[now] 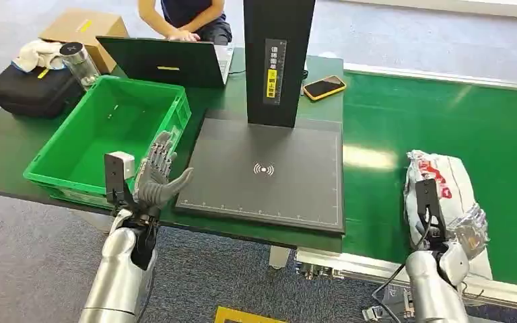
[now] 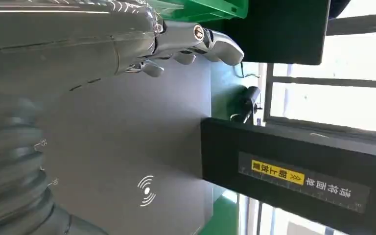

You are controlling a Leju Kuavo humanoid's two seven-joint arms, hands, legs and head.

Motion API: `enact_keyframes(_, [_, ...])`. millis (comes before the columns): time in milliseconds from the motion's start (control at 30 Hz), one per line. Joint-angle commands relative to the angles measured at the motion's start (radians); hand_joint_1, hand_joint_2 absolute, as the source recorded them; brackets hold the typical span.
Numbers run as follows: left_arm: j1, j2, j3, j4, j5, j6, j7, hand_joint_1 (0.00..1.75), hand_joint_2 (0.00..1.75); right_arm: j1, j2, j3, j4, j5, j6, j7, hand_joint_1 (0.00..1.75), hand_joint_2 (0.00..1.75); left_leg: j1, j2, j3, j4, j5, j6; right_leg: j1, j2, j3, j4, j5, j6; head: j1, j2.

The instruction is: Moved the parcel from conveyor to table for the left to box.

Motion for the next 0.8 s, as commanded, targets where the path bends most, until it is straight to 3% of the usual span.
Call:
enact_keyframes(33, [-0.019,0.01,0.0,0.006,-0.003,0.005,0.013,0.0,1.75,-0.084,-0.019,-0.038,0.217,0.057,0.127,0.058,0.0,1.75,0.0,0.002,0.004,-0.002,0.0,0.0,0.0,0.002,0.003,-0.002,0.0,-0.001,0.0,0.0])
enact_keyframes(533, [-0.002,0.019,0.013,-0.006,-0.002,0.008,0.01,0.0,1.75,-0.09,-0.023,-0.043,0.275,0.062,0.179,0.067,0.03,1.75,0.0,0.001,0.001,-0.001,0.0,0.0,0.0,0.001,0.002,-0.001,0.0,-0.001,0.0,0.0])
enact_keyframes(600, [-0.002,0.023,0.016,-0.007,-0.001,0.008,0.009,0.0,1.75,-0.093,-0.02,-0.042,0.277,0.062,0.182,0.067,1.75,1.75,0.0,0.001,0.002,-0.001,0.0,0.0,0.0,0.001,0.002,-0.001,0.0,-0.001,0.0,0.0])
enact_keyframes(767, [0.001,0.029,0.023,-0.009,0.002,0.009,0.008,0.0,1.75,-0.116,-0.017,-0.038,0.289,0.06,0.187,0.055,1.75,1.75,0.0,0.002,0.003,-0.001,-0.001,0.0,0.0,0.002,0.003,-0.001,0.0,-0.001,0.0,0.0])
enact_keyframes(800, [-0.002,0.03,0.024,-0.002,0.004,0.008,0.005,0.0,1.75,-0.127,-0.013,-0.05,0.3,0.03,0.207,0.015,1.61,1.75,0.0,0.002,0.002,-0.001,-0.001,0.0,0.0,0.002,0.002,-0.001,0.0,-0.001,0.0,0.0])
